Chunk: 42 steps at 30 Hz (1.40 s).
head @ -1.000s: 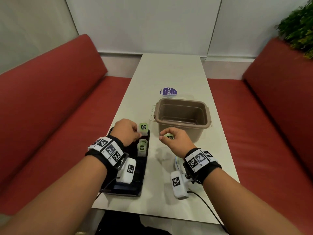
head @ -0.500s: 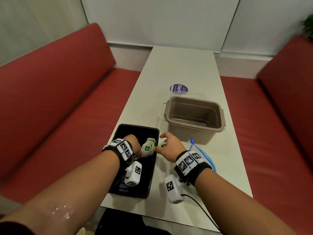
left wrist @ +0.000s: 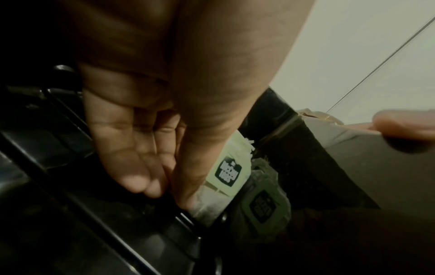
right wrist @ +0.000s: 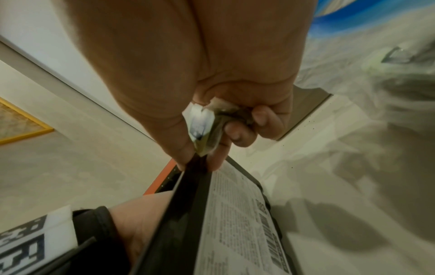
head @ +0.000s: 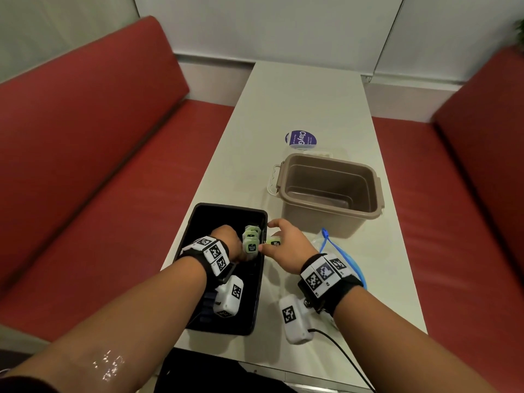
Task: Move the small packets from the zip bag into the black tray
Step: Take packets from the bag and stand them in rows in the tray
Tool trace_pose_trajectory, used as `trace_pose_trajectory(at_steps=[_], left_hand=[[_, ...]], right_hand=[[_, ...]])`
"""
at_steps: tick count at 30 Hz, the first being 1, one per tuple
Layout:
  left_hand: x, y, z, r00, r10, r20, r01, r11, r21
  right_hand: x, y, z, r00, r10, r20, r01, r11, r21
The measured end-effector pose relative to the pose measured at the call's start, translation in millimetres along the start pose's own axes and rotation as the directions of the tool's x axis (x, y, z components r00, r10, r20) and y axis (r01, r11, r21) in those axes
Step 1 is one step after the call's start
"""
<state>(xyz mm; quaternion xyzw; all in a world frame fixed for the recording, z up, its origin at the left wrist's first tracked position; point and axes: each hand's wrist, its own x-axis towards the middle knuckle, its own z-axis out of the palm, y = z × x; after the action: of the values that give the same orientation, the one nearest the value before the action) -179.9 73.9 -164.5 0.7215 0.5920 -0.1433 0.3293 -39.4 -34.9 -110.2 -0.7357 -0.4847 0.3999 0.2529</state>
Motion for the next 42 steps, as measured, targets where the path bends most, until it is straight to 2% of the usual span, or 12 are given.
trace_pose_trajectory(at_steps=[6,11,15,17,19,21,24,27,32,37,39,42], left_hand=[[-4.1,1.4,-3.4,1.000,-0.020,-0.010,0.020,1.000,0.009],[-20.6,2.5,-22.4,0.998,0.037,-0.056,-0.039,0.999,-0.035],[-37.2,3.6,-46.3,0.977,0.158,-0.142,-0.173,0.979,-0.103],[-47.9,7.4,-56.5,0.952,0.278,-0.125,-0.299,0.932,-0.204],[-63.9,15.6,-63.5,0.903,0.416,-0.104,-0.427,0.851,-0.306],[-78.7,24.2,-66.5,0.846,0.515,-0.139,-0.529,0.778,-0.339],[-89.1,33.3,-68.1,0.791,0.541,-0.287,-0.603,0.768,-0.216],[-91.9,35.6,-72.4,0.772,0.521,-0.363,-0.596,0.792,-0.131],[-97.8,42.4,-73.6,0.740,0.556,-0.379,-0.630,0.771,-0.097],[-99.6,46.7,-74.6,0.713,0.558,-0.425,-0.618,0.786,-0.005],[-102.0,47.8,-77.1,0.711,0.569,-0.413,-0.613,0.789,0.032],[-106.8,50.4,-80.7,0.720,0.614,-0.325,-0.616,0.780,0.111]], right_hand=[[1.7,4.5,1.2,1.000,-0.003,-0.015,0.002,1.000,-0.005],[1.3,8.7,-5.5,0.998,-0.038,-0.048,0.042,0.996,0.077],[1.5,8.3,-11.7,0.984,-0.101,-0.145,0.127,0.974,0.189],[0.6,6.6,-14.3,0.972,-0.143,-0.186,0.187,0.950,0.251],[-0.7,4.9,-16.1,0.961,-0.175,-0.215,0.239,0.916,0.324],[-1.9,3.9,-17.9,0.955,-0.178,-0.237,0.258,0.894,0.366],[-4.6,2.2,-20.6,0.953,-0.178,-0.245,0.266,0.879,0.395],[-5.0,3.5,-22.4,0.945,-0.201,-0.259,0.279,0.909,0.309],[-8.6,5.3,-23.2,0.953,-0.230,-0.197,0.274,0.930,0.243],[-4.6,13.1,-22.5,0.960,-0.257,-0.114,0.272,0.949,0.159],[-7.0,12.7,-23.7,0.951,-0.284,-0.124,0.303,0.935,0.183],[-10.5,8.2,-26.4,0.928,-0.323,-0.187,0.365,0.888,0.279]])
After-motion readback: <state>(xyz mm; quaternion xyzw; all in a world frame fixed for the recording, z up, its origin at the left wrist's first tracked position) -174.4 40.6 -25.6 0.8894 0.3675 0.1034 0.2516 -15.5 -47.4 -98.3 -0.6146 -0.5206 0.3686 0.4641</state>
